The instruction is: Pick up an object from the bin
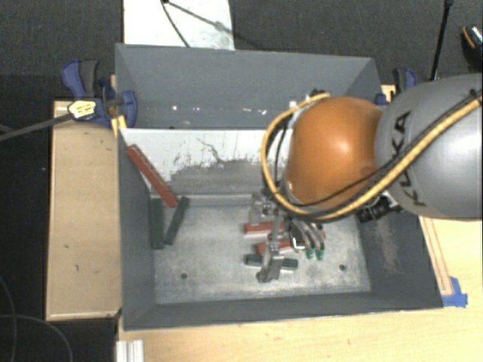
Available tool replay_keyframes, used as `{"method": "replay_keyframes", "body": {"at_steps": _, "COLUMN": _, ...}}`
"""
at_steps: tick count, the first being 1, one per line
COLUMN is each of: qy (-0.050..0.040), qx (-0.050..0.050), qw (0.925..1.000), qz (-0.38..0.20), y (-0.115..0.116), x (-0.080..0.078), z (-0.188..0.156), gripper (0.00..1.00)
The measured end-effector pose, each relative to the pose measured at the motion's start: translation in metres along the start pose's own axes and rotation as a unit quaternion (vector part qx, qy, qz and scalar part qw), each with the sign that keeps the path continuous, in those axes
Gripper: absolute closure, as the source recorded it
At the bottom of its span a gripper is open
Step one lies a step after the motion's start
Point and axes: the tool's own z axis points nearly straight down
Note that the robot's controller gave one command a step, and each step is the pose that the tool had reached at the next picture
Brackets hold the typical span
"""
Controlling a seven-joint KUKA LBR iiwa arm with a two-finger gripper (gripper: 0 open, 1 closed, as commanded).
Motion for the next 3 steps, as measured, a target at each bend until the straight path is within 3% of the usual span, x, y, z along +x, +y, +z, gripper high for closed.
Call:
{"method": "replay_keyframes", "body": {"at_steps": 1, "qy": -0.0038, "qx": 0.000, "qw": 0.9908, "qz": -0.135, "y": -0.054, "x": -0.035, "z": 0.148, "gripper": 0.00}}
{"method": "replay_keyframes", "body": {"at_steps": 2, "qy": -0.0041, "qx": 0.000, "qw": 0.9912, "qz": -0.132, "y": -0.053, "x": -0.035, "z": 0.146, "gripper": 1.00}}
{"method": "replay_keyframes", "body": {"at_steps": 3, "qy": -0.0080, "qx": 0.000, "qw": 0.9891, "qz": -0.147, "y": -0.031, "x": -0.041, "z": -0.002, "gripper": 1.00}}
